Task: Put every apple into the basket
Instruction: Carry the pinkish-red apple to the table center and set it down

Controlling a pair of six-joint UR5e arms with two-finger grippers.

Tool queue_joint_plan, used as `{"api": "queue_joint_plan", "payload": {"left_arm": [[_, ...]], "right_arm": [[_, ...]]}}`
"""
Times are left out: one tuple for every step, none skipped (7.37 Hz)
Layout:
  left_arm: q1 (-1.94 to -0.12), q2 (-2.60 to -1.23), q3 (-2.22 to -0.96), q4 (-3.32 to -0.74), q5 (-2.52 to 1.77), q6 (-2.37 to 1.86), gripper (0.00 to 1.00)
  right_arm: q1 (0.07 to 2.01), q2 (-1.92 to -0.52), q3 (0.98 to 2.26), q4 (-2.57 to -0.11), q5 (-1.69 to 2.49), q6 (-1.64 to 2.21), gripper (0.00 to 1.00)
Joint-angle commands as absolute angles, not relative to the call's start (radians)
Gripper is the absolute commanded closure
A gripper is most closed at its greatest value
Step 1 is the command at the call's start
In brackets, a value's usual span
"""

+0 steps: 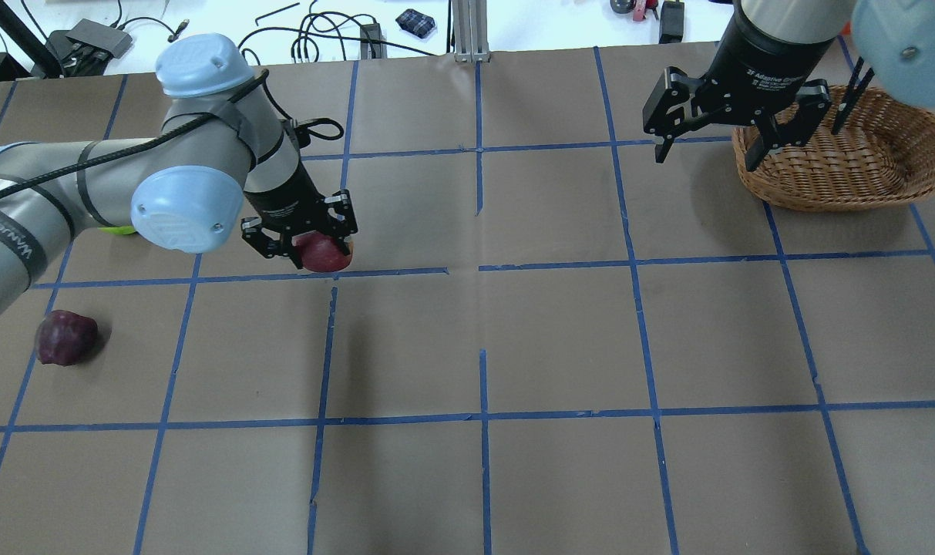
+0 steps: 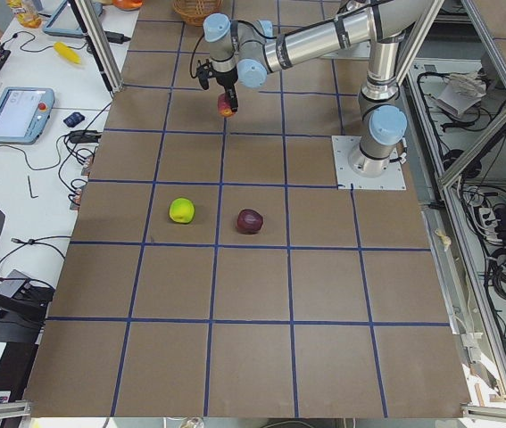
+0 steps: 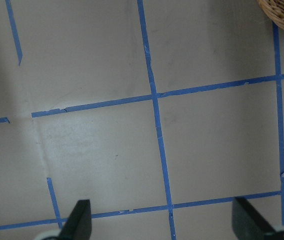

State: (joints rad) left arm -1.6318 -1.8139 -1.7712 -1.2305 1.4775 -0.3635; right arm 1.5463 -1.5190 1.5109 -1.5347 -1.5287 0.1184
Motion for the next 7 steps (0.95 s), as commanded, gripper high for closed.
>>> {"api": "queue_joint_plan", "payload": {"left_arm": [[-1.782, -1.886, -1.718, -1.131, 1.411, -0.632, 0.76], [-1.846, -1.948, -1.712, -1.05, 1.344, -0.775, 0.76], [-1.897, -1.989, -1.71, -0.999, 1.344, -0.819, 0.76], [-1.92, -2.006, -1.721, -0.999, 1.353, -0.812, 0.76], [-1.924, -2.009, -1.735, -1.002, 1.361, -0.807, 0.75], [-1.925, -2.019, -1.738, -1.0, 1.361, -0.816, 0.06], [-1.928, -2.02, -1.74, -1.002, 1.359, -0.815, 0.0]], "right_arm": [[1.546, -1.497, 1.511, -1.535, -1.523, 0.117, 0.0], [1.546, -1.476, 1.509, -1.545, -1.523, 0.118, 0.0], [1.546, -1.451, 1.509, -1.58, -1.523, 0.12, 0.0], [1.546, -1.437, 1.509, -1.597, -1.525, 0.121, 0.0], [1.546, -1.436, 1.511, -1.595, -1.526, 0.114, 0.0], [1.546, -1.419, 1.511, -1.598, -1.525, 0.109, 0.0], [1.546, -1.404, 1.511, -1.615, -1.525, 0.109, 0.0]]}}
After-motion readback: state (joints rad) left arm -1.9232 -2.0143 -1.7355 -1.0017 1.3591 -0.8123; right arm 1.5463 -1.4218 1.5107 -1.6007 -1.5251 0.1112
